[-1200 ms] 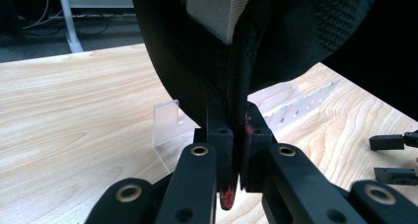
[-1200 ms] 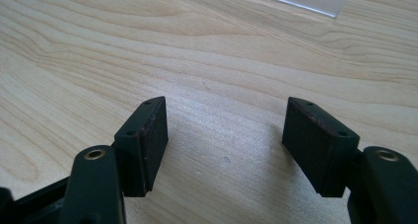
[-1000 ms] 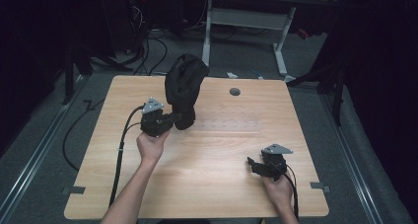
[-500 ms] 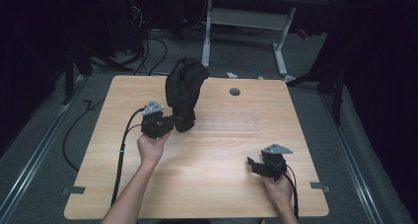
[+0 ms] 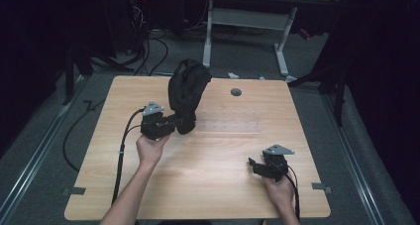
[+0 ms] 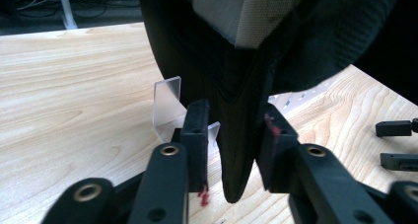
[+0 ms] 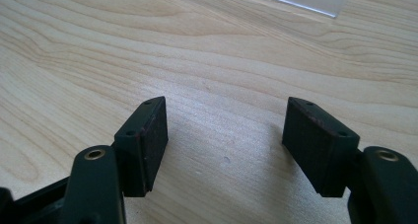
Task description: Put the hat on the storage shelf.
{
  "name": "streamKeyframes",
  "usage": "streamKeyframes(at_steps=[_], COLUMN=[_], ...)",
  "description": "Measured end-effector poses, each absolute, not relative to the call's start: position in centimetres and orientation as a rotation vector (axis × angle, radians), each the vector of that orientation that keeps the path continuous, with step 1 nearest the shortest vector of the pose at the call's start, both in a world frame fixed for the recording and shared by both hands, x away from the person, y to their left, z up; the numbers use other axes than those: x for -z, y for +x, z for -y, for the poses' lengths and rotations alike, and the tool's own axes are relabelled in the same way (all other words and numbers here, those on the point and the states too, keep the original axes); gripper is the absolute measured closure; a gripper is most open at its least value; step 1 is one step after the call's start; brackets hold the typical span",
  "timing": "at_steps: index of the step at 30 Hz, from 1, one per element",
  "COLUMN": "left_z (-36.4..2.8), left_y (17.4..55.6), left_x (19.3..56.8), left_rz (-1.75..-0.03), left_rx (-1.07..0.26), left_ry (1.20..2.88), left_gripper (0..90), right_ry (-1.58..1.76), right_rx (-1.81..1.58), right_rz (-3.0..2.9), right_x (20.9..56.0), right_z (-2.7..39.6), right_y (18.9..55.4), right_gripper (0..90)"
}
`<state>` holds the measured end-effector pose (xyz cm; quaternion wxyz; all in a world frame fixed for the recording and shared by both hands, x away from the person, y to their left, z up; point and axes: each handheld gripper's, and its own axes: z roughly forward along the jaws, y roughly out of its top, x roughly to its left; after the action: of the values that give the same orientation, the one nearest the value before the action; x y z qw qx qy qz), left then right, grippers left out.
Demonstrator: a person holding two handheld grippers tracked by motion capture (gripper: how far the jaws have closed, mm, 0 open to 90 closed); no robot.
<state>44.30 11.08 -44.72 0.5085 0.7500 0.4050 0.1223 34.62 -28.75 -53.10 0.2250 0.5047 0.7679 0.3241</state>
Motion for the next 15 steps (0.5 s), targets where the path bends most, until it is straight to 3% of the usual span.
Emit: streamKeyframes(at_steps=[9, 15], left_z=[-11.32, -11.76], left_y=[44.03, 43.59], left_x=[44.88, 44.60], left_rz=[-0.987, -0.983], left_rx=[-0.260, -0.252], left_ry=[1.823, 1.812], left_gripper=[50.3, 46.3], right_ry=[1.392, 1.394], right_rx=[-0.894, -0.894], right_rz=[-2.118, -2.117], right_x=[53.10, 53.10], right_z=[28.75, 28.75], right_y=[34.61, 34.61], right_gripper=[34.0, 34.0])
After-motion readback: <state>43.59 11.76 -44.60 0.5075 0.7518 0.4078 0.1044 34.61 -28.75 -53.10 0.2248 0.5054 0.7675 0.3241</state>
